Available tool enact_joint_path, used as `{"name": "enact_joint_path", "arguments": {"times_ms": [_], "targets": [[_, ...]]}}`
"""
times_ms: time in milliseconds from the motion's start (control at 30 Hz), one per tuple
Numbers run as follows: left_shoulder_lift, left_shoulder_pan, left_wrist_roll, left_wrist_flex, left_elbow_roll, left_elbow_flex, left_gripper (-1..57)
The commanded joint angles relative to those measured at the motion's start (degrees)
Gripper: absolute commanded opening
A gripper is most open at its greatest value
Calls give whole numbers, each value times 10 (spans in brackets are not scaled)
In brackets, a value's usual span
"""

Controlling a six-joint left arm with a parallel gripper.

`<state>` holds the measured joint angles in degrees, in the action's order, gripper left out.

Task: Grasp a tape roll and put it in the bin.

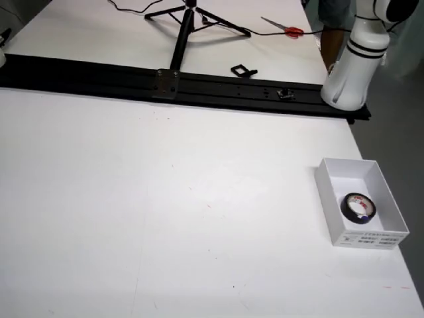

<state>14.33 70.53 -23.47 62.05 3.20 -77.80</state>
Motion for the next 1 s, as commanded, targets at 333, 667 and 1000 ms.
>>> {"name": "enact_joint_path", "arguments": {"times_ms": [333, 667, 1000], "targets": [[-1, -51, 110, -44, 1, -1, -4], [0, 24, 62, -43, -1, -1, -4], [0, -48, 69, -43, 0, -1, -4]]}}
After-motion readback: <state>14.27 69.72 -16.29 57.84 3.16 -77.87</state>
